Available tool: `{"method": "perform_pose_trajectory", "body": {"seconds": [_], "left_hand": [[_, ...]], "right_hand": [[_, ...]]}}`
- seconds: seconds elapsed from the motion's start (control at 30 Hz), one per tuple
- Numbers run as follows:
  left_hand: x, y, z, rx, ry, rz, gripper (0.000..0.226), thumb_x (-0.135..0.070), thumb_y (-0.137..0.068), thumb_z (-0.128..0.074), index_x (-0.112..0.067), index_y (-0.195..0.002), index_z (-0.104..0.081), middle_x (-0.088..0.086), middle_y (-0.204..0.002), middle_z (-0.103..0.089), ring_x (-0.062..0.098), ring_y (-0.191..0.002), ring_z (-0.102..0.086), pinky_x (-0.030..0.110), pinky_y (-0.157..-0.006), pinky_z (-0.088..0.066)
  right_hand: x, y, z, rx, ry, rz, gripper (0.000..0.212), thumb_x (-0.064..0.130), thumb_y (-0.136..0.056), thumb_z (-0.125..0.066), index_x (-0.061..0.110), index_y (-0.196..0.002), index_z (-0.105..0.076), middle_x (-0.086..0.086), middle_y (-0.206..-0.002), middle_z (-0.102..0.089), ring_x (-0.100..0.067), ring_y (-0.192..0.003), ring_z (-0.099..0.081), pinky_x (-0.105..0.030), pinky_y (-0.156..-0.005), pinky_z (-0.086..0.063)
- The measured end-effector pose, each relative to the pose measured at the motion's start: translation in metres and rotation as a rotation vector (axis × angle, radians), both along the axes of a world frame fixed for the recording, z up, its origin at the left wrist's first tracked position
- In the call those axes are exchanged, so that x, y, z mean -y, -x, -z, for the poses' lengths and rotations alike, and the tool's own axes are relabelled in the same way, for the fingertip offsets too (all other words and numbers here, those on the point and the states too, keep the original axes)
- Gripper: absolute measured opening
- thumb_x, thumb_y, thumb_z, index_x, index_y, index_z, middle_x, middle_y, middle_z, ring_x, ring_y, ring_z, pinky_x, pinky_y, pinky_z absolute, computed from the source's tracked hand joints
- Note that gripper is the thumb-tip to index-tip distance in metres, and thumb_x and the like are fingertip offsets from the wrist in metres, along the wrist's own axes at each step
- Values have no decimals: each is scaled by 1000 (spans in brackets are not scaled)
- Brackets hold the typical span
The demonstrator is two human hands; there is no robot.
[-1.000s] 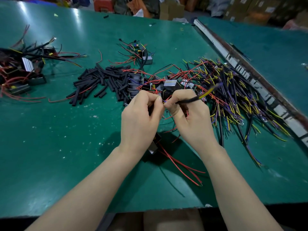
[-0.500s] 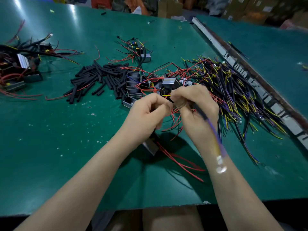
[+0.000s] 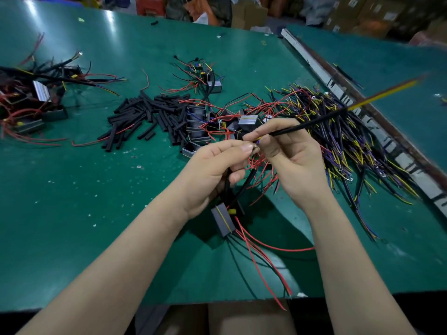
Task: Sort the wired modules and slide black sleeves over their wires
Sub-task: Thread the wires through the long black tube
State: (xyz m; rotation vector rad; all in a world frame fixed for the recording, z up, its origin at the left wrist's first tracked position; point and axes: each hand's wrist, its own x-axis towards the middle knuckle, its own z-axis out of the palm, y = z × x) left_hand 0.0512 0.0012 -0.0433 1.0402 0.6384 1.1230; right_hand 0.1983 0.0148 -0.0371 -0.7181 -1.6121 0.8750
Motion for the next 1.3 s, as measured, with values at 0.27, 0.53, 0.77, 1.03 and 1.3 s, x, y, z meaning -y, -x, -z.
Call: {"method": "perform_pose_trajectory", "body": {"seconds": [0.27, 0.53, 0.77, 1.03, 1.3], "left_hand": [[-3, -4, 8, -223, -125, -454, 13, -12, -95, -53, -14, -85, -63, -15, -51, -52, 1, -46, -42, 11, -50, -37], [2, -6, 16, -538, -331, -683, 13, -20, -93, -56, -24, -80, -56, -18, -61, -62, 4, -42, -51, 17, -49, -42], [-2, -3, 17, -899, -493, -707, 12, -28, -87, -58, -20, -78, -56, -9, -64, -56, 18, -63, -52, 40, -64, -48], [-8, 7, 15, -990, -645, -551, 18, -30, -80, -54, -14, -81, -62, -9, -58, -48, 11, -58, -41, 32, -57, -38], [-8, 15, 12, -946, -539, -342, 15, -20, -88, -62, -22, -74, -58, -11, -51, -50, -1, -46, -49, 16, -51, -39]], "right_hand": [[-2, 11, 16, 200, -19, 239, 15, 31, -92, -57, 37, -97, -44, 8, -74, -64, -17, -74, -65, -46, -76, -52], [-1, 13, 18, 246, 9, 117, 20, 39, -92, -53, 34, -102, -38, 0, -79, -68, -23, -78, -66, -56, -77, -49], [-3, 6, 17, 417, -75, 198, 18, 34, -94, -52, 37, -103, -37, 6, -79, -64, -27, -71, -60, -52, -69, -49], [-8, -5, 21, 570, -358, 342, 22, 28, -93, -57, 35, -110, -44, 18, -85, -50, -18, -75, -54, -41, -64, -52], [-11, -6, 21, 503, -224, 228, 26, 21, -89, -62, 37, -108, -55, 23, -80, -55, 1, -74, -53, -23, -71, -44]]}}
